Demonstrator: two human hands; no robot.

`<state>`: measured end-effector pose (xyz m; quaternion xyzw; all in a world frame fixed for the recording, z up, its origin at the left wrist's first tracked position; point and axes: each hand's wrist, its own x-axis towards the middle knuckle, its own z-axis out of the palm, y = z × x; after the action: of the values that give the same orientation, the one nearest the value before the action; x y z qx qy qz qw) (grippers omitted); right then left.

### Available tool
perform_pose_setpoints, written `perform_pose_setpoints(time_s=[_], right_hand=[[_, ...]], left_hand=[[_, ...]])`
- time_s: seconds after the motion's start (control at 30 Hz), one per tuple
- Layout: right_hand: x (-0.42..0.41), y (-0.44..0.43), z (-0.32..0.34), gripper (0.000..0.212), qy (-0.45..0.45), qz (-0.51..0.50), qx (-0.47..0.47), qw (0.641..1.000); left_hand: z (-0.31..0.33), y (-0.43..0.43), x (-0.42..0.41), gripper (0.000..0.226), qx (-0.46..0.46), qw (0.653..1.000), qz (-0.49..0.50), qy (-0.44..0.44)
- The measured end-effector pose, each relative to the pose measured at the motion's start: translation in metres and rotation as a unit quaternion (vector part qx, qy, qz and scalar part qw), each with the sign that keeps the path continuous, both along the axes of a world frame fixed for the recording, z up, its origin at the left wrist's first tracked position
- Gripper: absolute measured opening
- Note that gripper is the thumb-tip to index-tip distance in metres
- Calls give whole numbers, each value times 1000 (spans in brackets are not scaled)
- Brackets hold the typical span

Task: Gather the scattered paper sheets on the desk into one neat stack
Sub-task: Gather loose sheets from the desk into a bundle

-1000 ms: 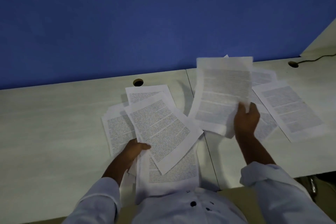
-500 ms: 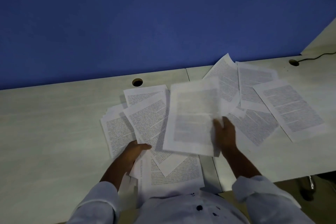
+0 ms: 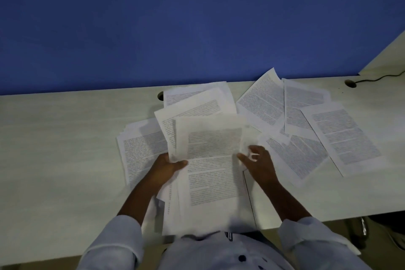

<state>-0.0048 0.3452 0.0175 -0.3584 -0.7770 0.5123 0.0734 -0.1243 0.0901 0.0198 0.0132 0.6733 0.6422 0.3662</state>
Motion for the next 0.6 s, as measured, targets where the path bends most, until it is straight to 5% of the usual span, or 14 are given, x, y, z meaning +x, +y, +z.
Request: perform_pose_setpoints(time_s=[0.1, 0.2, 0.33, 0.6], right_hand=[[6, 20, 12, 69, 53, -48, -173, 982], [10, 24, 22, 56, 77, 67, -258, 961], [2, 24, 37, 33, 61, 117, -266, 955], [1, 53, 40, 59, 50, 146, -297, 942]], left_hand=[[14, 2, -4, 42, 19, 999, -36, 2], [26, 15, 0, 46, 41, 997, -73, -5], [36, 39, 13, 41, -7, 997, -69, 43], [40, 66, 31, 35, 4, 999, -31, 15]])
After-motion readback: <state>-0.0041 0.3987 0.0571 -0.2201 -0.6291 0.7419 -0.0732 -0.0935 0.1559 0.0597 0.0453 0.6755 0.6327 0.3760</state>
